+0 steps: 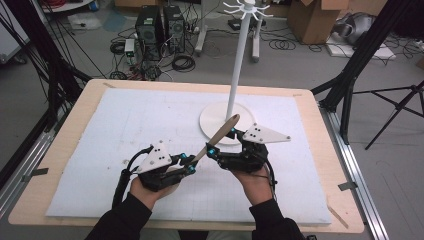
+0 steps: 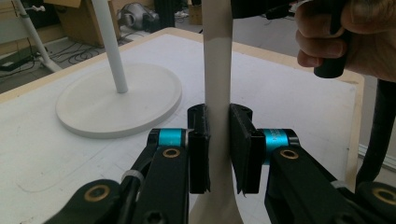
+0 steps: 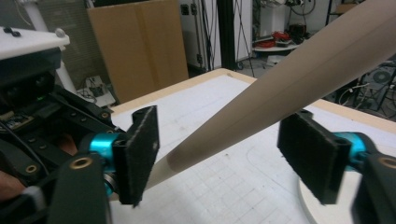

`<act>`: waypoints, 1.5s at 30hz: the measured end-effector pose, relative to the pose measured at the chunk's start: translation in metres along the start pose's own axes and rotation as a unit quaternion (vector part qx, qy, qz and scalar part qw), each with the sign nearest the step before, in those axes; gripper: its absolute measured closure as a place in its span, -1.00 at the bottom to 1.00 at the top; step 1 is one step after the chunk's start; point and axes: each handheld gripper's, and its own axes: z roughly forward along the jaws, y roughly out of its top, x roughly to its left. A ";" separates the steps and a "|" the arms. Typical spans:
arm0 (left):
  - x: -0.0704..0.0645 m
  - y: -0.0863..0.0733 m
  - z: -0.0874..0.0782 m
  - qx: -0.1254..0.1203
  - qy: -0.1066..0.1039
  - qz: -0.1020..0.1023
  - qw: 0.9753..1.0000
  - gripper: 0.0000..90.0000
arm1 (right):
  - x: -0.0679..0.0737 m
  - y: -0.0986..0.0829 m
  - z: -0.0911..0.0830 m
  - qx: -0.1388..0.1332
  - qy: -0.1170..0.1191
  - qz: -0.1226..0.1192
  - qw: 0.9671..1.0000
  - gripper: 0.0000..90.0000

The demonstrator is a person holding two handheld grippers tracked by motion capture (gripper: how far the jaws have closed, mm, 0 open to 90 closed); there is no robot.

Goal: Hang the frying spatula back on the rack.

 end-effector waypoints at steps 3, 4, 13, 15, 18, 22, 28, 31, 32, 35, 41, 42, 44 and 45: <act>0.000 0.000 0.000 -0.001 -0.001 0.001 1.000 0.72 | -0.001 0.001 -0.001 -0.004 0.005 0.004 1.000 -0.19; -0.001 0.000 -0.001 -0.006 -0.003 0.002 1.000 0.73 | -0.002 0.001 -0.002 -0.008 0.012 0.010 1.000 -0.08; -0.004 0.003 -0.003 -0.010 -0.008 0.013 1.000 0.72 | -0.002 0.005 -0.004 -0.019 0.025 0.022 0.999 0.17; -0.004 0.003 -0.004 -0.011 -0.008 0.013 1.000 0.72 | -0.002 0.006 -0.005 -0.018 0.030 0.029 0.999 0.20; -0.004 0.004 -0.004 -0.011 -0.008 0.014 1.000 0.72 | -0.002 0.007 -0.004 -0.020 0.036 0.035 0.999 0.24; -0.004 0.004 -0.004 -0.010 -0.009 0.015 1.000 0.72 | 0.000 0.009 -0.005 -0.020 0.040 0.037 0.998 0.29; -0.004 0.005 -0.006 -0.017 -0.014 0.018 1.000 0.72 | 0.005 0.016 -0.006 -0.025 0.050 0.028 0.998 0.36; -0.006 0.007 -0.009 -0.024 -0.018 0.020 0.999 0.72 | 0.009 0.021 -0.008 -0.029 0.060 0.022 0.998 0.40; -0.005 0.007 -0.009 -0.024 -0.020 0.021 0.999 0.72 | 0.010 0.022 -0.008 -0.030 0.062 0.021 0.997 0.41; -0.005 0.007 -0.009 -0.024 -0.025 0.021 0.999 0.71 | 0.013 0.024 -0.008 -0.028 0.066 0.019 0.997 0.44; -0.006 0.006 -0.007 -0.023 -0.033 0.023 0.999 0.70 | 0.021 0.028 -0.007 -0.025 0.085 0.006 0.996 0.53; -0.006 0.006 -0.007 -0.023 -0.034 0.023 0.999 0.70 | 0.023 0.029 -0.007 -0.025 0.090 0.000 0.996 0.54; -0.007 0.006 -0.006 -0.025 -0.038 0.024 0.999 0.70 | 0.027 0.031 -0.006 -0.024 0.093 -0.015 0.995 0.55; -0.008 0.006 -0.006 -0.027 -0.040 0.024 0.999 0.70 | 0.029 0.032 -0.006 -0.022 0.094 -0.022 0.995 0.55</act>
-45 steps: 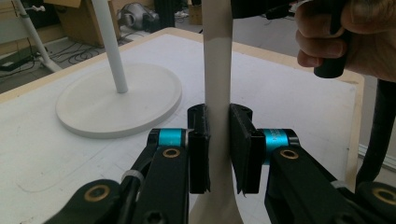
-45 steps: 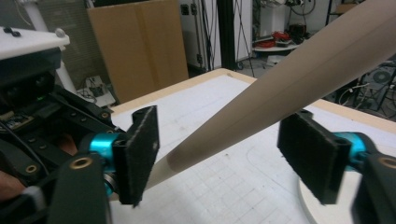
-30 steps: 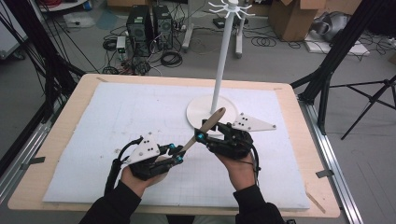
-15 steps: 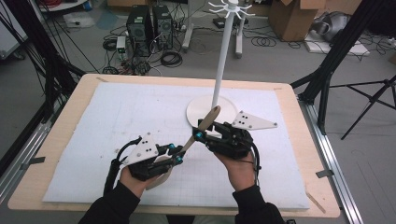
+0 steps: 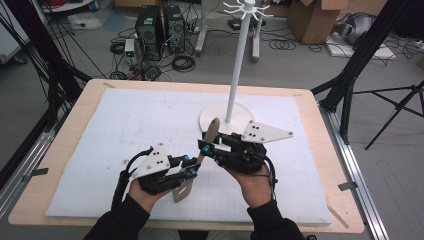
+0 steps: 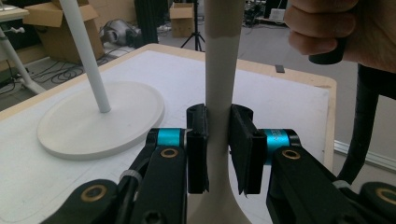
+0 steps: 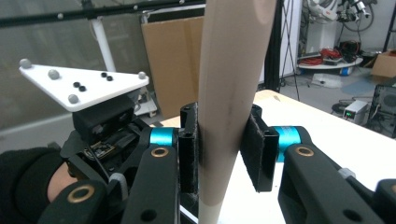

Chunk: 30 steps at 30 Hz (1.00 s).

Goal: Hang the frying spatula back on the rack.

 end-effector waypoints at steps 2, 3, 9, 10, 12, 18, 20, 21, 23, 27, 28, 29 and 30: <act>0.000 0.000 0.000 -0.004 -0.004 0.000 1.000 0.71 | 0.003 0.002 0.001 0.006 0.001 -0.008 1.000 0.55; 0.000 0.000 -0.001 -0.007 -0.008 0.001 1.000 0.71 | 0.003 0.002 0.001 0.007 0.000 -0.012 1.000 0.55; 0.003 0.001 -0.005 -0.035 -0.039 -0.005 0.999 0.42 | 0.003 0.001 -0.001 0.015 0.003 -0.019 1.000 0.56; 0.004 0.002 -0.005 -0.037 -0.045 -0.005 0.998 0.39 | 0.003 0.002 -0.001 0.015 0.005 -0.018 1.000 0.56; 0.005 0.002 -0.005 -0.042 -0.063 -0.008 0.997 0.33 | 0.003 0.003 -0.002 0.013 0.013 -0.019 1.000 0.56; 0.007 0.005 -0.002 -0.045 -0.097 0.002 0.994 0.27 | 0.003 0.005 -0.004 0.010 0.058 -0.022 0.998 0.56; 0.008 0.007 -0.001 -0.042 -0.108 0.007 0.993 0.26 | 0.004 0.005 -0.004 0.014 0.070 -0.024 0.997 0.56; 0.008 0.007 0.000 -0.046 -0.112 0.002 0.993 0.26 | 0.004 0.005 -0.003 0.015 0.076 -0.026 0.997 0.56; 0.010 0.008 0.001 -0.043 -0.125 0.003 0.991 0.26 | 0.005 0.005 -0.001 0.020 0.089 -0.029 0.995 0.56; 0.013 0.008 0.005 -0.039 -0.147 0.003 0.988 0.26 | 0.008 0.005 0.002 0.027 0.113 -0.037 0.992 0.56; 0.014 0.008 0.005 -0.039 -0.154 0.005 0.987 0.26 | 0.009 0.005 0.003 0.028 0.118 -0.038 0.992 0.56; 0.015 0.007 0.006 -0.041 -0.161 0.002 0.986 0.26 | 0.009 0.005 0.004 0.030 0.122 -0.037 0.991 0.56; 0.015 0.007 0.006 -0.043 -0.169 0.003 0.985 0.26 | 0.009 0.005 0.004 0.030 0.125 -0.039 0.991 0.56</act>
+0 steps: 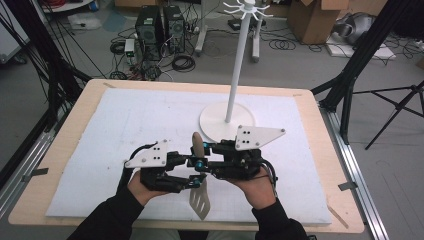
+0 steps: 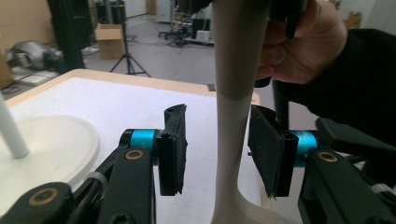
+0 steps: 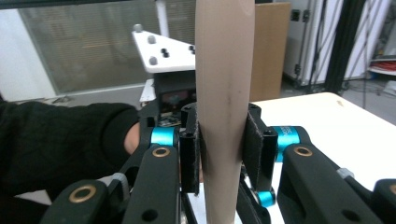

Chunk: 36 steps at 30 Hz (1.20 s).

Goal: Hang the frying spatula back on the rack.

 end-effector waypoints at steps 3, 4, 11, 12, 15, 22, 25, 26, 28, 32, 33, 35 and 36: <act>0.000 -0.001 0.001 -0.004 -0.021 -0.002 1.000 0.29 | 0.000 0.000 0.001 0.002 0.013 0.001 1.000 0.56; 0.000 -0.001 0.002 -0.003 -0.027 -0.001 1.000 0.31 | 0.001 0.000 0.001 0.003 0.016 0.002 1.000 0.56; -0.001 -0.002 0.004 -0.005 -0.050 0.002 0.999 0.60 | 0.000 0.000 0.000 0.004 0.030 0.001 1.000 0.56; -0.002 -0.002 0.004 -0.005 -0.050 0.001 0.999 0.61 | 0.000 0.000 0.000 0.004 0.034 0.001 0.999 0.56; -0.002 -0.002 0.003 -0.007 -0.053 0.002 0.999 0.67 | 0.001 0.000 0.000 0.005 0.041 -0.002 0.999 0.56; -0.003 -0.002 0.003 -0.003 -0.049 0.000 0.999 0.70 | 0.000 -0.001 -0.001 0.005 0.049 -0.003 0.999 0.56; -0.004 -0.001 0.003 0.004 -0.025 -0.009 1.000 0.71 | 0.000 -0.003 -0.002 0.002 0.032 -0.002 0.999 0.56; -0.004 -0.001 0.003 0.006 -0.020 -0.010 1.000 0.71 | 0.000 -0.003 -0.003 -0.003 0.022 -0.003 1.000 0.51; -0.005 -0.001 0.003 0.018 0.006 -0.007 1.000 0.71 | -0.001 -0.004 -0.005 -0.022 -0.016 0.004 1.000 0.08; -0.006 -0.001 0.003 0.025 0.035 -0.007 0.999 0.71 | -0.003 -0.006 -0.009 -0.030 -0.049 0.012 0.998 -0.02; -0.007 -0.001 0.003 0.024 0.053 -0.009 0.998 0.71 | -0.001 -0.007 -0.009 -0.025 -0.065 0.011 0.998 -0.09; -0.007 0.000 0.003 0.025 0.069 -0.014 0.997 0.71 | 0.000 -0.008 -0.008 -0.024 -0.069 0.008 0.997 -0.10; -0.007 0.001 0.004 0.028 0.075 -0.015 0.997 0.71 | 0.001 -0.008 -0.007 -0.024 -0.069 0.008 0.997 -0.10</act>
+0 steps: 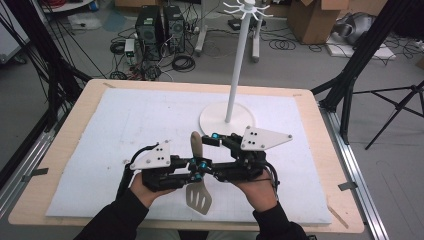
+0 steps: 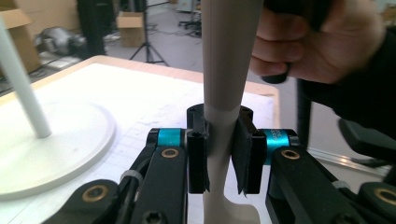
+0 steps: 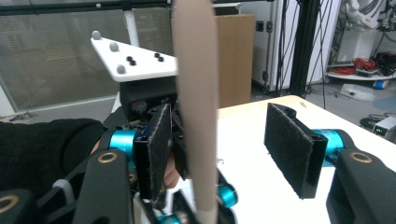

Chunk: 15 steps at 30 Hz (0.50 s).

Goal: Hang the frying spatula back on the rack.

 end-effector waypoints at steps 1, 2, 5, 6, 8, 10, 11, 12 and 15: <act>0.000 0.000 0.001 0.002 0.005 -0.003 1.000 0.71 | 0.001 0.000 0.001 0.000 0.000 -0.002 1.000 -0.10; -0.001 0.000 0.001 0.004 0.006 -0.002 1.000 0.71 | 0.001 0.000 0.001 0.001 -0.001 -0.003 1.000 -0.07; -0.002 0.001 0.002 0.006 0.007 0.003 1.000 0.71 | 0.002 0.001 0.003 0.008 -0.001 -0.006 1.000 0.12; -0.003 0.001 0.002 0.005 0.007 0.003 1.000 0.71 | 0.001 0.001 0.004 0.013 -0.003 -0.006 1.000 0.21; -0.003 0.001 0.003 0.006 0.006 0.001 1.000 0.71 | 0.001 0.001 0.005 0.018 0.006 -0.010 1.000 0.50; -0.003 0.000 0.002 0.003 0.002 0.003 1.000 0.71 | 0.003 0.001 0.004 0.017 0.009 -0.010 1.000 0.61; -0.003 0.000 0.002 0.001 0.003 0.004 1.000 0.71 | 0.003 0.001 0.004 0.017 0.011 -0.009 1.000 0.62; -0.003 0.000 0.002 -0.001 -0.002 0.000 1.000 0.71 | 0.003 0.002 0.004 0.018 0.013 -0.010 1.000 0.62; -0.002 -0.002 0.001 -0.021 -0.015 -0.013 1.000 0.54 | 0.003 0.003 0.003 0.016 0.019 -0.006 1.000 0.63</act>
